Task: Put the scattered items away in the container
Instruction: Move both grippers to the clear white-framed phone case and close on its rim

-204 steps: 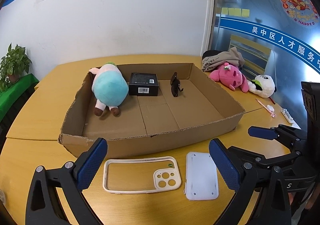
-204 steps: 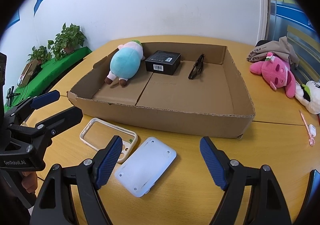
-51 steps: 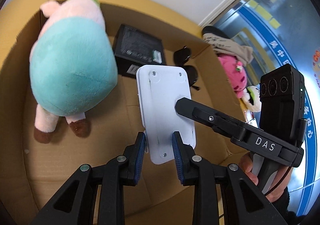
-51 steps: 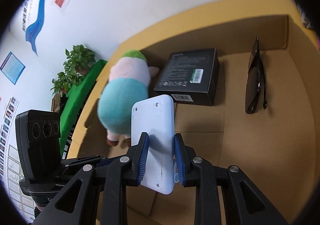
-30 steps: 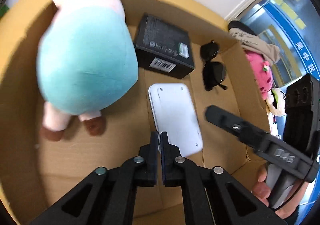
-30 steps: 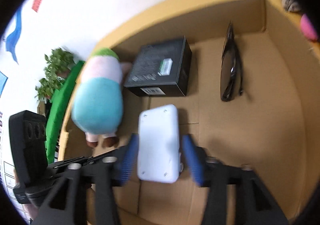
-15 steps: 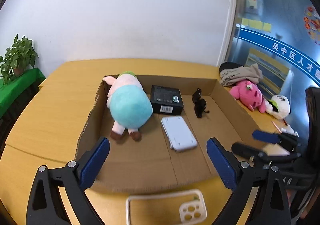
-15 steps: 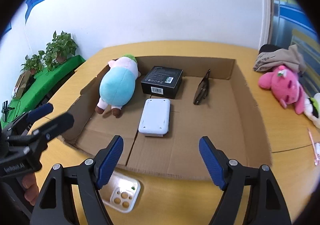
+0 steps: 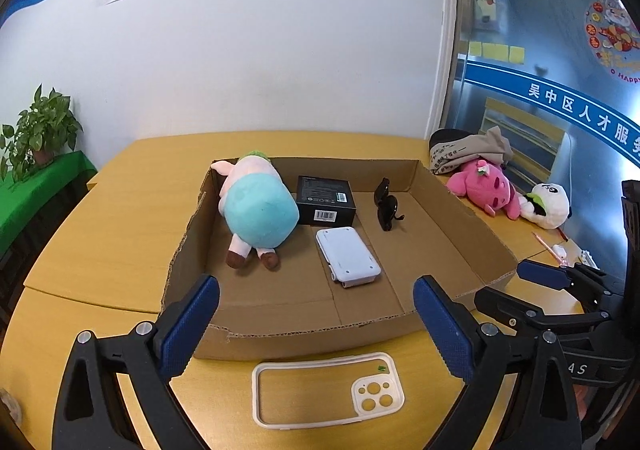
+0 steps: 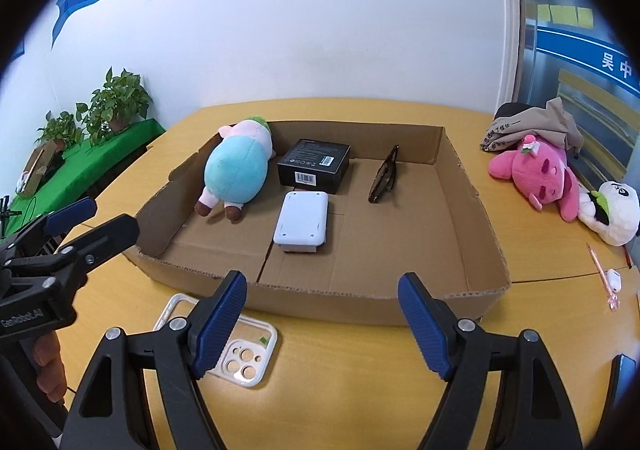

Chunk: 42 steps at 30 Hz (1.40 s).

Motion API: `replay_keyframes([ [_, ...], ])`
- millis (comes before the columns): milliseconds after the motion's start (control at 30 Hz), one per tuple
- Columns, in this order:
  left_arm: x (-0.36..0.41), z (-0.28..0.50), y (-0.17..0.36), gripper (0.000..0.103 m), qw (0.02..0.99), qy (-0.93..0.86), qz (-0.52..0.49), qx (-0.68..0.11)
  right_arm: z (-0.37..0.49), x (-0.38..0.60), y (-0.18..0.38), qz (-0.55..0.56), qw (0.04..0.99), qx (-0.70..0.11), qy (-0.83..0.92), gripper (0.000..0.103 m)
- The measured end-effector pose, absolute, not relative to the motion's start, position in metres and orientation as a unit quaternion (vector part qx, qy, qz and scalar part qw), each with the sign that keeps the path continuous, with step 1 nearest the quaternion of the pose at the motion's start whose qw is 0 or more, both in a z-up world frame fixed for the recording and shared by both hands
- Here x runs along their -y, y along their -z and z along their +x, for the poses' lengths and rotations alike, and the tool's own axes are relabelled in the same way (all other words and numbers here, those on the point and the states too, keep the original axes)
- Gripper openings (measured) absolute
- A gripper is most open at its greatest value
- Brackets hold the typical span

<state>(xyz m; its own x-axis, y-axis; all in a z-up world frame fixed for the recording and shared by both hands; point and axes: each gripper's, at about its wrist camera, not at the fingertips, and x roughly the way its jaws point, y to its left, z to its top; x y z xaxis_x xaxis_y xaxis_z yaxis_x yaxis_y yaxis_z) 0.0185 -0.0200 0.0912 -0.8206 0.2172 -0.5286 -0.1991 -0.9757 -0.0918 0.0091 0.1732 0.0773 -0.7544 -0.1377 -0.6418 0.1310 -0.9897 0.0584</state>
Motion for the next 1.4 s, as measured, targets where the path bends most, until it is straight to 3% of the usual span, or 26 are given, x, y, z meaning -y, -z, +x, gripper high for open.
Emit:
replay_keyframes([
  [1033, 0.017, 0.03, -0.075, 0.1, 0.112, -0.947, -0.301, 0.022, 0.021, -0.18, -0.064, 0.355, 0.077, 0.016, 0.932, 0.078],
  [1400, 0.05, 0.028, -0.024, 0.1, 0.094, -0.927, -0.363, 0.024, 0.012, -0.161, -0.014, 0.414, 0.114, 0.026, 0.903, 0.078],
])
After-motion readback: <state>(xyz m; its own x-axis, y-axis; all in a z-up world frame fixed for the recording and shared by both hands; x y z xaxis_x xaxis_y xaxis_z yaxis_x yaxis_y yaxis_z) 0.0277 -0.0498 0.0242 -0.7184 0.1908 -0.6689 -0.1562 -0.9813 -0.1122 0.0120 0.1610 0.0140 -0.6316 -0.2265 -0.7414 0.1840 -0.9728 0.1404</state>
